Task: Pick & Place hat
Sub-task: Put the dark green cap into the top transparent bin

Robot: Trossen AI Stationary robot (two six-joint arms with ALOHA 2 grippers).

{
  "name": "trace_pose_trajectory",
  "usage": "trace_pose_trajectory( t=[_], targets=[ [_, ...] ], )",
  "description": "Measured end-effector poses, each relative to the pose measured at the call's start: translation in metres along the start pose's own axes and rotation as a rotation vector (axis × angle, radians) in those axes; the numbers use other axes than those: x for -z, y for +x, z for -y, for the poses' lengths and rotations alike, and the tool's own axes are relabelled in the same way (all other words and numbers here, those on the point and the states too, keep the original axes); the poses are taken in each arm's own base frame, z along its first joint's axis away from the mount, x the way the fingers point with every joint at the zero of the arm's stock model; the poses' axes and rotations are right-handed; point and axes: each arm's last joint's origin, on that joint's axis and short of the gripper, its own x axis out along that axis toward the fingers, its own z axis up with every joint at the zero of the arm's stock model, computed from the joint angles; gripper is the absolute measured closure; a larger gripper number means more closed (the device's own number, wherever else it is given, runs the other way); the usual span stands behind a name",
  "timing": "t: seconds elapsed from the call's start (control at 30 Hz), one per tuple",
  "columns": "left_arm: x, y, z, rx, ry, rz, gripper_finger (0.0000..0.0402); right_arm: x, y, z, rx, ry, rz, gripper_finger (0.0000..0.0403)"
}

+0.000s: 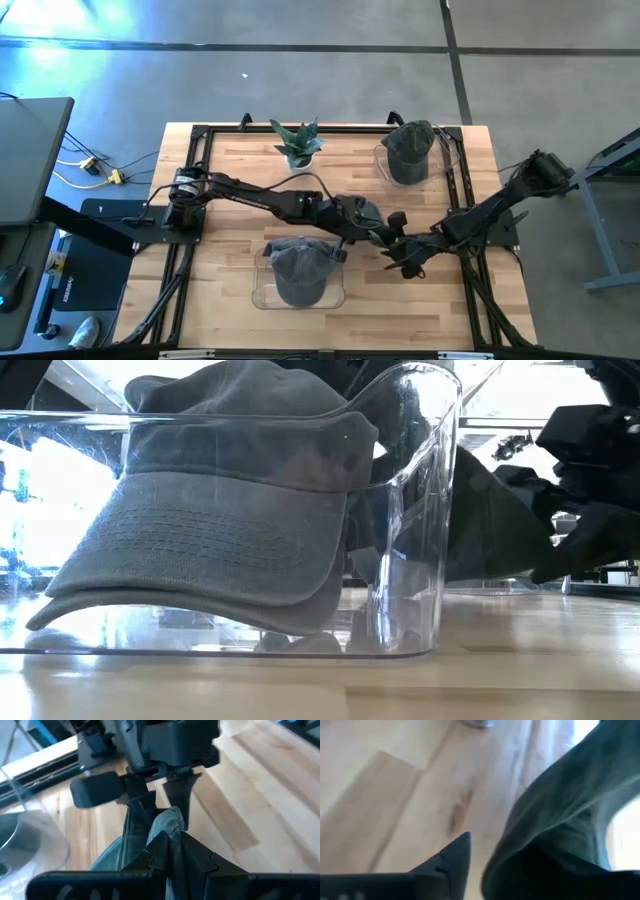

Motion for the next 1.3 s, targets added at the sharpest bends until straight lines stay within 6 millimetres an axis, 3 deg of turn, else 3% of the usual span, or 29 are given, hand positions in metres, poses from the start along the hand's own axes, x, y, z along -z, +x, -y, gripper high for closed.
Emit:
trace_pose_trajectory(
  t=[0.3,0.43,0.6,0.77,0.9,1.13,1.3],
  targets=[
    [-0.004,-0.002,0.003,0.137,0.053,0.041,0.0366,0.004,-0.013,0.001,-0.137,-0.016,-0.031,0.0393],
    [-0.004,-0.002,0.003,0.177,0.084,0.062,0.0339,0.001,-0.022,0.005,-0.134,0.041,-0.005,0.0383],
    [-0.004,-0.002,0.001,0.184,0.065,0.073,0.0254,-0.001,-0.036,0.012,-0.115,0.079,0.039,0.0396],
    [0.008,0.02,0.005,0.195,0.038,0.075,0.0153,-0.002,-0.051,0.02,-0.071,0.156,0.081,0.0398],
    [0.011,0.035,0.006,0.046,0.041,0.079,0.0101,-0.001,-0.062,0.026,-0.034,0.208,0.116,0.0395],
    [0.02,0.047,0.014,0.012,-0.104,0.042,0.0083,0.002,-0.072,0.031,0.011,0.257,0.131,0.0397],
    [0.011,0.048,0.023,-0.032,-0.148,0.099,0.0082,-0.001,-0.074,0.034,0.046,0.285,0.17,0.04]
  ],
)
